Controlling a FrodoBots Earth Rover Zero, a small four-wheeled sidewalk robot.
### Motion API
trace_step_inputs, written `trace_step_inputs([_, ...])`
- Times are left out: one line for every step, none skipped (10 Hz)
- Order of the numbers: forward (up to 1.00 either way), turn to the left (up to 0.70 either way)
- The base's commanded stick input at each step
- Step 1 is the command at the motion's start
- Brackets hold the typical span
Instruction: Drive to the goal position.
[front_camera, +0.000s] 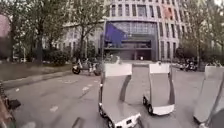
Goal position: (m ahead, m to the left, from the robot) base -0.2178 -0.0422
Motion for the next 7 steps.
trace_step_inputs([0.0,-0.45])
trace_step_inputs([0.0,-0.01])
trace_step_inputs([0.0,0.0])
trace_step_inputs([0.0,0.0])
trace_step_inputs([0.0,0.0])
trace_step_inputs([0.0,0.0])
trace_step_inputs([0.0,0.0])
